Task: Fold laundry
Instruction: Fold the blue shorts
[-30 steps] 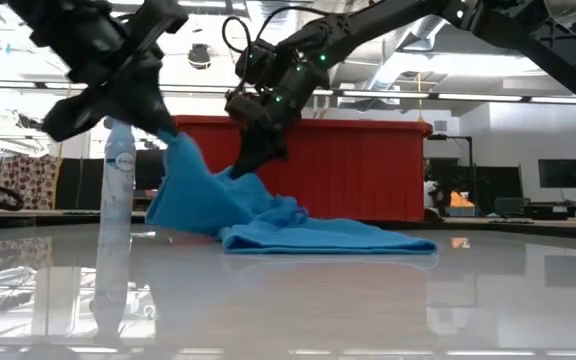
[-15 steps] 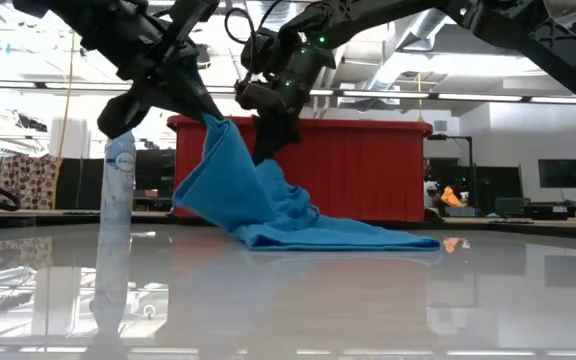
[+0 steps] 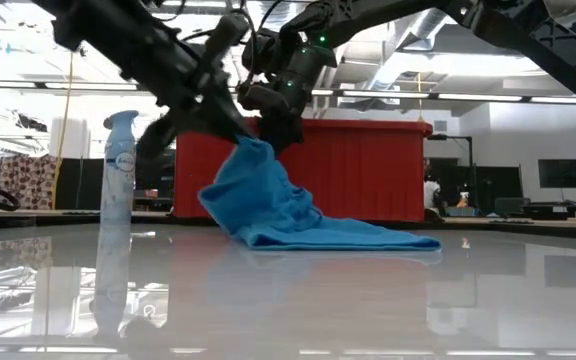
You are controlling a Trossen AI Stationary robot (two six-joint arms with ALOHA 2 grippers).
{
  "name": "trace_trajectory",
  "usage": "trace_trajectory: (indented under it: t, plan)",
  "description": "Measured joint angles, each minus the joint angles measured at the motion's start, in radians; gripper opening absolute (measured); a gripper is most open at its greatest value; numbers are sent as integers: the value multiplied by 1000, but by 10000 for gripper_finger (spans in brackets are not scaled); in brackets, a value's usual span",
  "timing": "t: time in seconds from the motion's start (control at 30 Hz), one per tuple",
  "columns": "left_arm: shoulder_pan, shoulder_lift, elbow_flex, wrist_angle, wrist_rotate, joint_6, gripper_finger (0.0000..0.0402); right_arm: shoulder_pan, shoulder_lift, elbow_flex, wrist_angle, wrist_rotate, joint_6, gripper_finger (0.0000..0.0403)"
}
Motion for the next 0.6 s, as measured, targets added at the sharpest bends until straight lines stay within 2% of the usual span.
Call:
trace_trajectory:
  t: [0.3, 0.43, 0.6]
  plan:
    - [5, 165, 3, 218, 45, -5, 0, 1, 0, 0, -33, 0, -1, 23]
    - [8, 236, 39, 222, 65, 39, 0, 6, -1, 0, -33, 0, -1, 23]
    - [22, 340, 101, 218, 177, 79, 0, 11, -1, 30, -61, -1, -1, 23]
